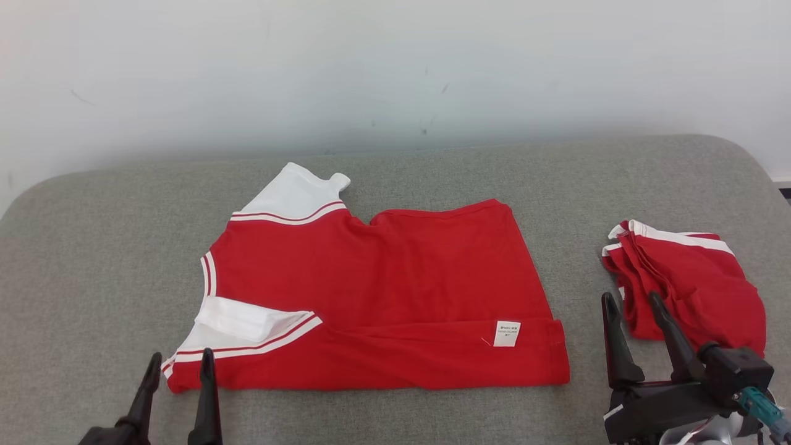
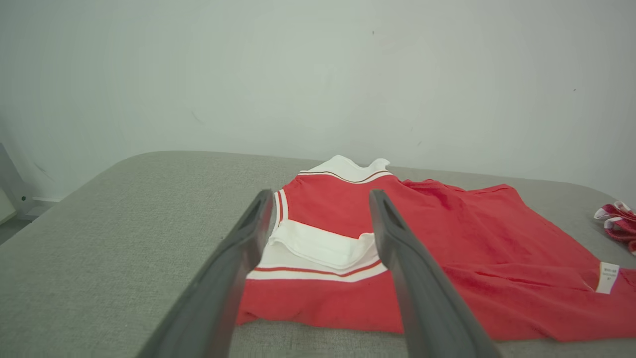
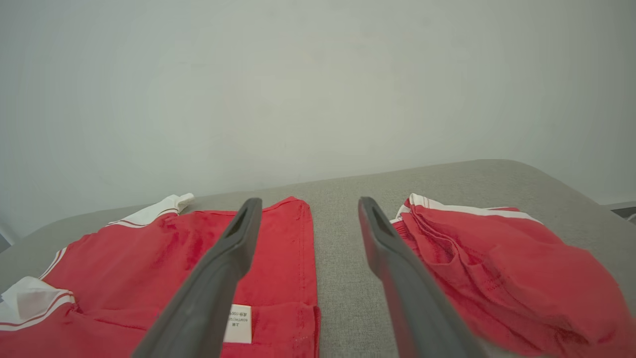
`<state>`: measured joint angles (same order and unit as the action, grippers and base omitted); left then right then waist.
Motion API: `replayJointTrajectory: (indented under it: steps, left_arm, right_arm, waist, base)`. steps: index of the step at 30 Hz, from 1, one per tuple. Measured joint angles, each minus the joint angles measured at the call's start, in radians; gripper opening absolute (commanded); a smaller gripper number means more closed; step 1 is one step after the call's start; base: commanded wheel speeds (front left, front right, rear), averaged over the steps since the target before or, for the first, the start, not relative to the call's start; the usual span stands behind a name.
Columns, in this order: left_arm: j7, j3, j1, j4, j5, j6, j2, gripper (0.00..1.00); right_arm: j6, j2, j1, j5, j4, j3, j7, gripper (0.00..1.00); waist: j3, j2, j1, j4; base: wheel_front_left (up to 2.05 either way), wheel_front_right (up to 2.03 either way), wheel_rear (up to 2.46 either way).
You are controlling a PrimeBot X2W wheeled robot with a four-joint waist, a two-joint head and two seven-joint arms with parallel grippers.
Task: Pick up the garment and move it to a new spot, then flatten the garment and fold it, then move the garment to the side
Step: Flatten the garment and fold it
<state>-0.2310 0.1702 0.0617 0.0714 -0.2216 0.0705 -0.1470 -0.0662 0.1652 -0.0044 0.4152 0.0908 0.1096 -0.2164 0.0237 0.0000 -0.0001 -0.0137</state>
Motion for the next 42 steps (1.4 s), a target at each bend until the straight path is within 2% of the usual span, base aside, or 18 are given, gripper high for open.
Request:
replayJointTrajectory:
  steps: [8, 13, 20, 27, 34, 40, 41, 42]
  left_arm:
    - [-0.009, 0.004, 0.017, 0.008, 0.001, 0.001, 0.012, 1.00]
    - [-0.003, -0.004, 0.017, 0.057, -0.008, -0.009, -0.005, 1.00]
    - [0.081, -0.038, -0.032, 0.194, -0.053, -0.046, -0.062, 1.00]
    - [0.153, -0.058, -0.111, 0.311, -0.060, -0.062, -0.106, 1.00]
    - [0.193, -0.056, -0.144, 0.378, -0.061, -0.062, -0.105, 1.00]
    - [0.214, -0.053, -0.191, 0.430, -0.059, -0.052, -0.099, 1.00]
    - [0.221, -0.053, -0.192, 0.436, -0.059, -0.052, -0.099, 0.98]
    - [0.222, -0.052, -0.195, 0.442, -0.059, -0.051, -0.098, 0.90]
  right_arm:
    - [-0.004, -0.001, 0.002, -0.007, 0.003, 0.000, -0.010, 1.00]
    - [0.001, 0.001, 0.001, -0.014, 0.014, 0.020, -0.011, 1.00]
    - [0.017, 0.002, -0.010, -0.023, 0.035, 0.057, 0.014, 1.00]
    - [0.027, 0.008, -0.051, -0.032, 0.036, 0.063, 0.023, 1.00]
    - [0.031, 0.011, -0.067, -0.032, 0.038, 0.058, 0.023, 1.00]
    - [0.031, 0.015, -0.067, -0.032, 0.046, 0.052, 0.022, 1.00]
    - [0.031, 0.015, -0.067, -0.032, 0.046, 0.051, 0.022, 1.00]
    - [0.031, 0.015, -0.067, -0.032, 0.046, 0.050, 0.022, 1.00]
  waist:
    - [-0.001, 0.0000, 0.0000, 0.000]
    - [0.004, 0.0000, 0.0000, 0.000]
    - [0.034, 0.0000, 0.0001, -0.014]
    - [0.064, 0.0001, 0.0002, -0.051]
    - [0.095, 0.0000, 0.0002, -0.095]
    - [0.112, 0.0000, 0.0002, -0.107]
    - [0.112, 0.0001, 0.0003, -0.106]
    - [0.113, 0.0001, 0.0002, -0.104]
  base:
    - [0.00, 0.00, 0.00]
    - [0.00, 0.00, 0.00]
    - [0.00, 0.00, 0.00]
    - [0.00, 0.00, 0.00]
    - [0.00, 0.00, 0.00]
    - [0.00, 0.00, 0.00]
    - [0.00, 0.00, 0.00]
    - [0.00, 0.00, 0.00]
